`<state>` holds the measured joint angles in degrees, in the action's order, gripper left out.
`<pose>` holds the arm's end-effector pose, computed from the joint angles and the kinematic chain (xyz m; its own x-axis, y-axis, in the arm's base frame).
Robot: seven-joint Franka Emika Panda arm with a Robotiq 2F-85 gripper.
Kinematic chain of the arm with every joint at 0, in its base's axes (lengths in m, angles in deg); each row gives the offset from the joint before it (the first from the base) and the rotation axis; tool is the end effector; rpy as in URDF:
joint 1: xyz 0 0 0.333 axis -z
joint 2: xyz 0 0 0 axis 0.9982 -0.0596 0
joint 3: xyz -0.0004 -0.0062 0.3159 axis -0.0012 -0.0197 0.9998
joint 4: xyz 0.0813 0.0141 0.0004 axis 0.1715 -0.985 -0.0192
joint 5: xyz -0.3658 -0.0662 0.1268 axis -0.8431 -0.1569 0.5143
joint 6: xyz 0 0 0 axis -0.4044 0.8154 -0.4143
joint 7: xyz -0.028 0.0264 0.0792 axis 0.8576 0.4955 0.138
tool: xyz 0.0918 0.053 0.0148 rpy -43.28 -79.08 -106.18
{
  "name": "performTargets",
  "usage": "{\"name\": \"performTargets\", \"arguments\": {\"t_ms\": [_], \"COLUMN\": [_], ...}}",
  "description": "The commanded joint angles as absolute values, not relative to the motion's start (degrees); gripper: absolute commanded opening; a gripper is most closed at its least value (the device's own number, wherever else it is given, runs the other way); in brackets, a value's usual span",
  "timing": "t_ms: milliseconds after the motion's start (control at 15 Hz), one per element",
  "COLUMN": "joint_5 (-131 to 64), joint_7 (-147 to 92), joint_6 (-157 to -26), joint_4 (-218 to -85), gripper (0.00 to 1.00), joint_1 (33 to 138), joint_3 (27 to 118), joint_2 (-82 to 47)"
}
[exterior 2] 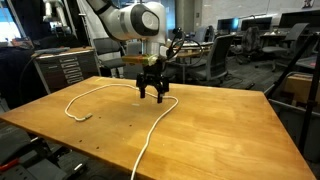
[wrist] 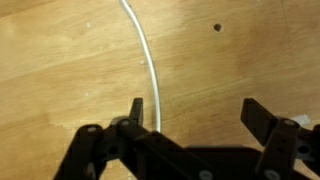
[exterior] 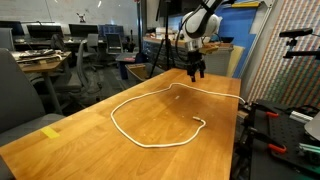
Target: Tie a knot
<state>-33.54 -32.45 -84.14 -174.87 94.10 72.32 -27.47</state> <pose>0.5583 -0.1197 0.2000 0.9512 -0.1621 -0.2624 -0.1491 -0.9864 0.0689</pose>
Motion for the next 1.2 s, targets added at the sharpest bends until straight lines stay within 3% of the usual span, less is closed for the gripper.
{"name": "performTargets", "arguments": {"t_ms": [0, 600, 667, 867, 1133], "joint_5": [-28.67, -27.16, -25.82, -25.88, -31.06], "joint_7": [-23.18, -13.15, -15.94, -15.49, -27.91], "joint_6": [-89.86, -119.58, -114.03, -117.55, -110.94], "joint_4": [-173.42, -177.51, -176.55, -176.91, -178.55], "gripper": [1.00, 1.00, 0.99, 1.00, 1.00], "joint_1": [91.79, 89.22, 90.38, 90.24, 92.16], "joint_3": [72.48, 66.30, 68.43, 66.89, 67.39], "joint_2": [-29.94, -33.68, -33.46, -34.10, -31.40]}}
